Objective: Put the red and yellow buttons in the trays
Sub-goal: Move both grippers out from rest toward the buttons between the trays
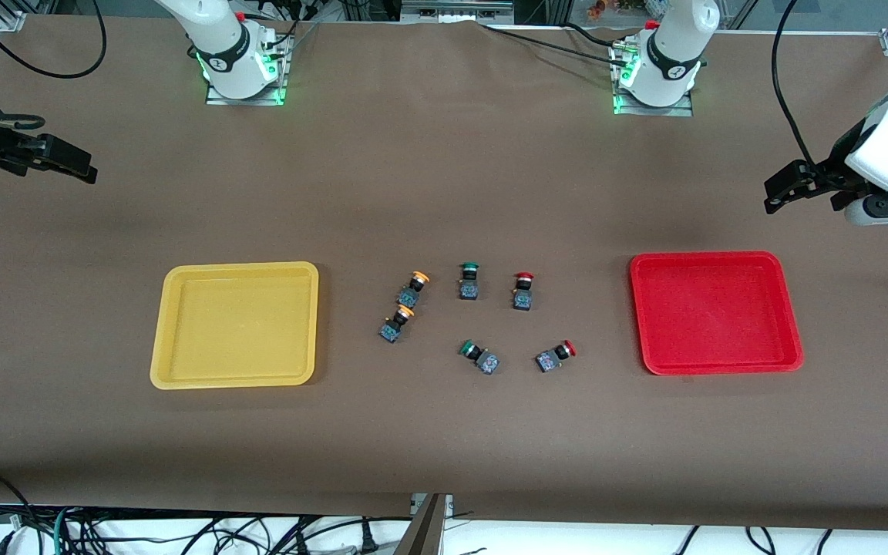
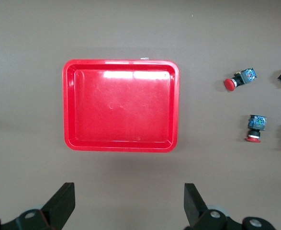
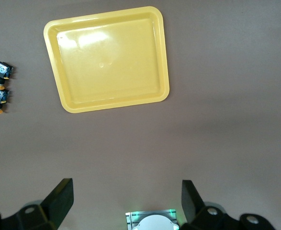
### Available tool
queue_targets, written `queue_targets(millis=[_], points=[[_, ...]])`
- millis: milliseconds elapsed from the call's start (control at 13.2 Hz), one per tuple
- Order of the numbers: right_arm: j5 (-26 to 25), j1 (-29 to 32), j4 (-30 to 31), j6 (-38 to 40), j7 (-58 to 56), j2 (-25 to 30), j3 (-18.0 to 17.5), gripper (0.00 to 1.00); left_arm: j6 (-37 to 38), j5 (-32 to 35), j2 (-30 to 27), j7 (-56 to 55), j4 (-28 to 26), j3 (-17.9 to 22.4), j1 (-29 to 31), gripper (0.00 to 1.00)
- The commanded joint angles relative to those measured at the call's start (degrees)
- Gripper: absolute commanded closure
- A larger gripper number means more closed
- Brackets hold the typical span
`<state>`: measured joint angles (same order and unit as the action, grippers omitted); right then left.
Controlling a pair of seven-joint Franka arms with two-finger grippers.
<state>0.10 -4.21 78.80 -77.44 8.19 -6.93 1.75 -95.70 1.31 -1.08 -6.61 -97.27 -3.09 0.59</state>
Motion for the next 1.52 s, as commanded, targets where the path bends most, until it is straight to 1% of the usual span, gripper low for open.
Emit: queue_targets(millis=[0,379,606,682,833,909,985,1061,1136,1288,1439], points=[[-0.3,0.3,-0.4,0.4,-0.4,0.1,-0.3,0.00,-0.5,0.2,-0.1,-0.3,0.0,0.5,-0.5,0.00],[0.1,0.4,-0.4,0.2,-0.4,0.0,-0.3,0.00,-0.1,0.2,-0.1,-1.0,-0.1,1.0,0.0,0.00],[0.3,0.5,-0.3,-0.8,0.2,-1.5,-0.3,0.00,5.2,-0.6,0.4,-0.8,0.0,0.5,-0.1,0.00],[0.3,0.6,-0.2,-1.2,-0.3,-2.1,-0.3,0.00,5.6,-0.6,1.8,-0.6,-0.1,0.5,-0.8,0.00],[-0.2,-0.1,-0.1,-2.7,0.0,-8.5,-0.6,0.00,7.0,-1.0,7.6,0.1,0.1,0.4,-3.6,0.00],[0.5,-0.2,-0.2,-4.1,-0.3,-10.5,-0.9,0.00,6.1,-0.7,11.4,0.1,0.5,0.4,-5.0,0.00],[1.0,-0.9,-0.1,-6.4,0.6,-11.8,-1.1,0.00,4.1,-0.9,15.5,0.1,3.0,0.3,-5.3,0.00],[1.4,-2.7,-0.1,-8.4,1.7,-13.6,-1.1,0.00,2.0,-0.8,19.4,0.1,5.6,0.3,-6.9,0.00],[1.4,-4.1,-0.1,-10.7,5.4,-15.5,-1.1,0.00,-1.6,-0.7,23.2,0.4,7.4,0.3,-8.6,0.00],[2.9,-7.5,0.0,-16.0,15.1,-20.0,-1.1,0.00,-12.2,-0.7,28.8,1.9,9.6,0.3,-12.3,0.00],[3.9,-12.0,-0.1,-21.6,24.8,-24.1,-1.1,0.00,-24.0,-0.8,34.4,6.5,10.0,0.4,-15.5,0.00]])
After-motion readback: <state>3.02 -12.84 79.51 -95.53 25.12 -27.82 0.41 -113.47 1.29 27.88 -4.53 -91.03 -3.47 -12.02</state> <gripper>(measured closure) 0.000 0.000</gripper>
